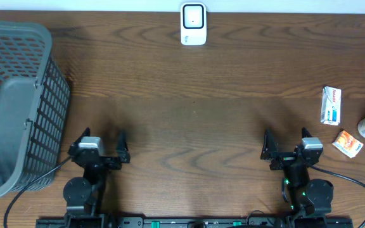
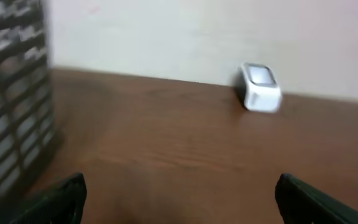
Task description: Scan the item barcode
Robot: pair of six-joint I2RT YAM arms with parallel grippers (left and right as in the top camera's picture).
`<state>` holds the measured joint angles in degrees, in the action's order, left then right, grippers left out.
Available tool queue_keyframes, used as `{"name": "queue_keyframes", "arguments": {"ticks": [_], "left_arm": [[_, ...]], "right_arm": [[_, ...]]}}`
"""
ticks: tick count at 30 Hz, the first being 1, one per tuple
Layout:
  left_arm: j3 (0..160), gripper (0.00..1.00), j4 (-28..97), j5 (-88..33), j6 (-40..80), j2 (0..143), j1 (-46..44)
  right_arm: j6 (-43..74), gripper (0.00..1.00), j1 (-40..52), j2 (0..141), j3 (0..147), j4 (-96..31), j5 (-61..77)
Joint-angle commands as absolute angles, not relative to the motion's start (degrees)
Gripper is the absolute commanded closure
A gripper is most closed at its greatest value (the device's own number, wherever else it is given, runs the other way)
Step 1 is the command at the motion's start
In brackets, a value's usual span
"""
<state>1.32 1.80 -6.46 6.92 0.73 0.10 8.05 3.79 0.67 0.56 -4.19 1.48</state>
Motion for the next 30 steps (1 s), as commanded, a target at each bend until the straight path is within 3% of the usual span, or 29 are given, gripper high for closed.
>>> {"name": "queue_keyframes", "arguments": {"ticks": [1, 9, 30], "left_arm": [[0.3, 0.04, 3.9, 3.2, 20.1, 0.1, -0.1], [0.3, 0.04, 4.4, 1.3, 12.0, 0.1, -1.3], [0.3, 0.04, 4.3, 0.7, 15.9, 0.1, -3.0]], "right_arm": [[7.2, 0.01, 4.3, 0.3, 0.3, -4.3, 0.7], [7.2, 0.01, 4.3, 0.3, 0.3, -4.3, 0.7], [7.2, 0.01, 4.3, 0.3, 0.3, -4.3, 0.7]]}}
